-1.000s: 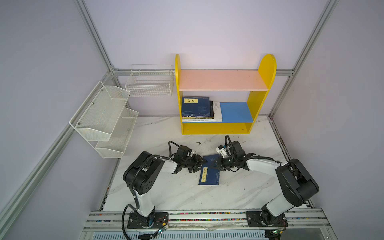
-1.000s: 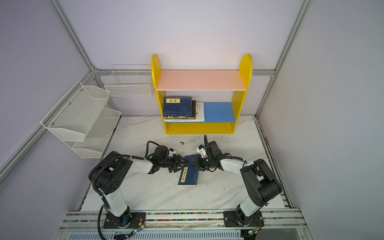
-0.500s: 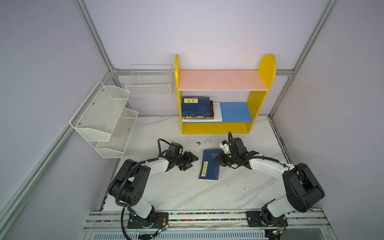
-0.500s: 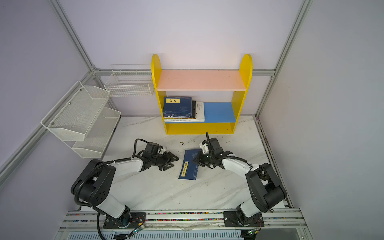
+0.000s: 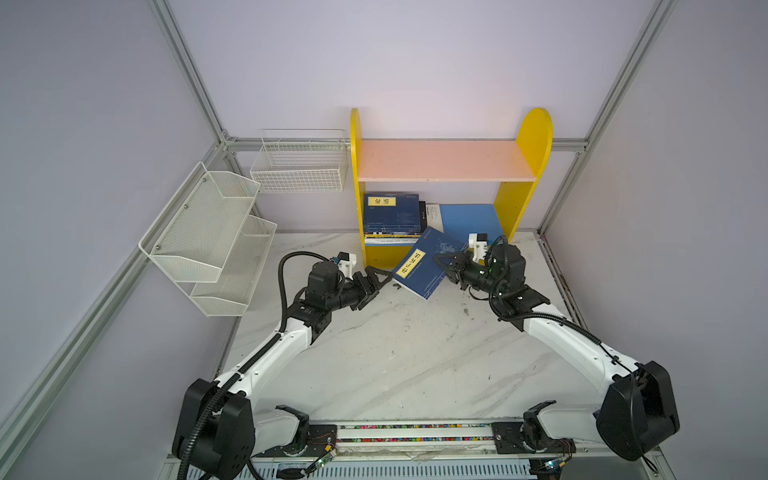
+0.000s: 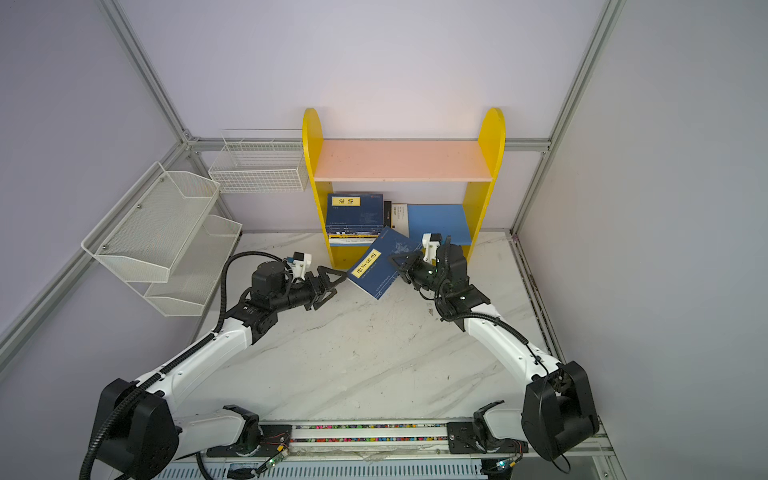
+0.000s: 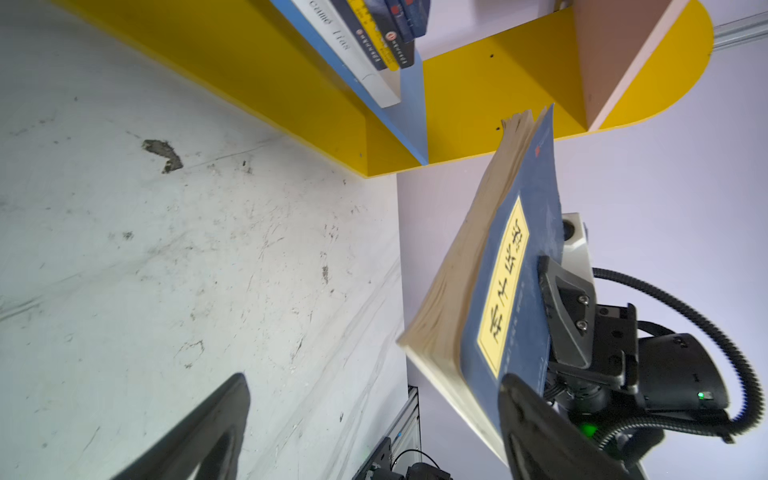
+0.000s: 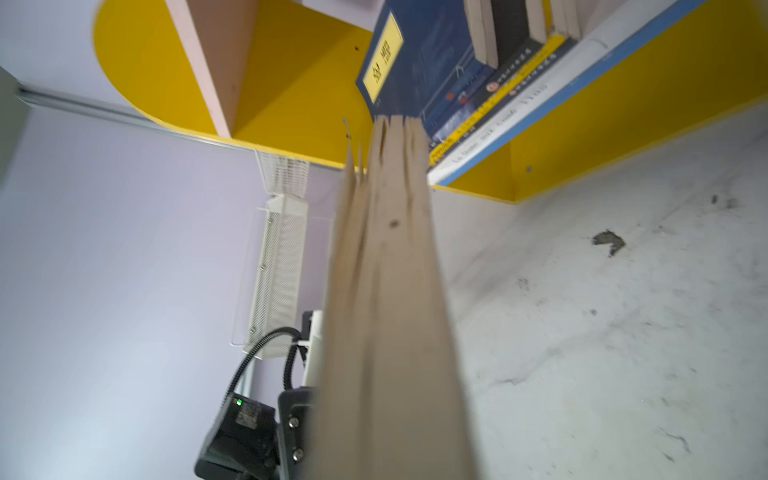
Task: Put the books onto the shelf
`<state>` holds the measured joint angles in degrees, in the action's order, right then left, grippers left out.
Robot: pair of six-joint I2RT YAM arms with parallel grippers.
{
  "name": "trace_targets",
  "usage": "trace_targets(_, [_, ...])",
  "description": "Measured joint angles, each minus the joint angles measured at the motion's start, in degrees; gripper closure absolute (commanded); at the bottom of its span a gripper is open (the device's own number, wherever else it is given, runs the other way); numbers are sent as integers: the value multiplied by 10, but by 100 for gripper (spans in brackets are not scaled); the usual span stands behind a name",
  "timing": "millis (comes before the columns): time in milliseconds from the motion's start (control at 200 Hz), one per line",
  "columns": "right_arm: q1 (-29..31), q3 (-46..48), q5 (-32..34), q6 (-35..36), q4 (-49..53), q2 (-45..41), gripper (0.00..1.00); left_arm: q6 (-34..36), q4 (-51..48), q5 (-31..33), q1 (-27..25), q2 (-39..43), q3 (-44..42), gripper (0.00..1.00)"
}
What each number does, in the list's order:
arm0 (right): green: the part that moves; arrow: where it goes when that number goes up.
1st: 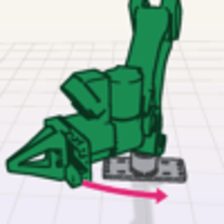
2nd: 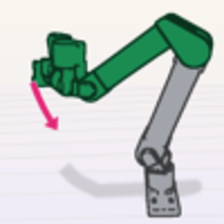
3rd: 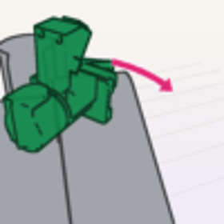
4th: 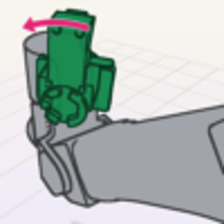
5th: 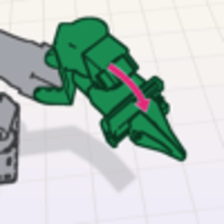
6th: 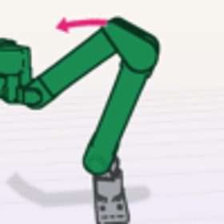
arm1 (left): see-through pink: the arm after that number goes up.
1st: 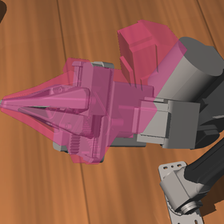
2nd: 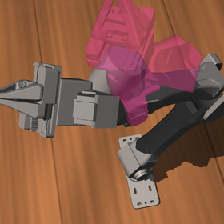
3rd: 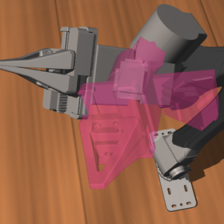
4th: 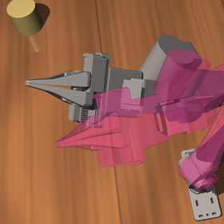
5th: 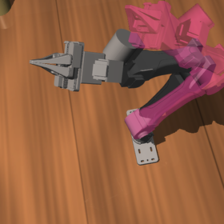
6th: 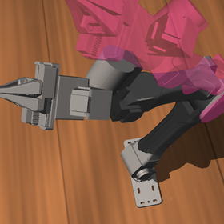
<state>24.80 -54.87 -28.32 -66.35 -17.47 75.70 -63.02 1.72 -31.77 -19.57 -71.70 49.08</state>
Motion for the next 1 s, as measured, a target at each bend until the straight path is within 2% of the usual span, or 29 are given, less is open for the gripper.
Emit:
trace_targets(105, [0, 36, 30, -71, -108, 17, 100, -11, 26, -1, -6, -6, 5, 5])
trace_targets(215, [0, 42, 50, -111, -175, 57, 100, -23, 47, 1, -20, -27, 35, 5])
trace_targets(430, [0, 37, 69, -132, -229, 88, 100, -52, 129, 20, -42, -86, 88, 9])
trace_targets(615, [0, 26, 72, -144, -271, 91, 100, -70, 146, 35, -51, -151, 126, 15])
trace_targets(710, [-1, 26, 77, -151, -288, 94, 100, -78, 147, 36, -53, -166, 137, 27])
trace_targets(1000, [5, 26, 89, -163, -325, 109, 100, -107, 195, 35, -56, -188, 180, 81])
